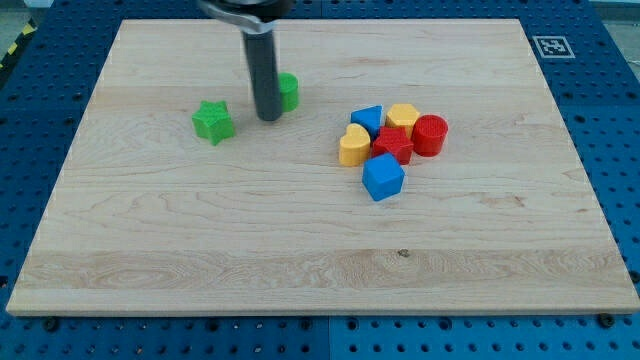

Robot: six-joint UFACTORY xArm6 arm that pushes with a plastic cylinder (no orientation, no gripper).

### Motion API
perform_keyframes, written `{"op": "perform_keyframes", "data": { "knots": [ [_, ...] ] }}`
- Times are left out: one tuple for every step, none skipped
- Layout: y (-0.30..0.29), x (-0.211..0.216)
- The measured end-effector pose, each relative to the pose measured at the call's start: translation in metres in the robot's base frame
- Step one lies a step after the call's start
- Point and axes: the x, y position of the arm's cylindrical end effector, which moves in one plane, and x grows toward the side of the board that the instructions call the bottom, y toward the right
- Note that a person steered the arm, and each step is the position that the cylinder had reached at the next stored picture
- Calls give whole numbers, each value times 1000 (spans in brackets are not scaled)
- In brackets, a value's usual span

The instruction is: Separate the green star from the green circle

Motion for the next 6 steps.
{"op": "perform_keyframes", "data": {
  "knots": [
    [17, -5],
    [17, -5],
    [17, -21],
    [17, -30],
    [17, -30],
    [17, -30]
  ]
}}
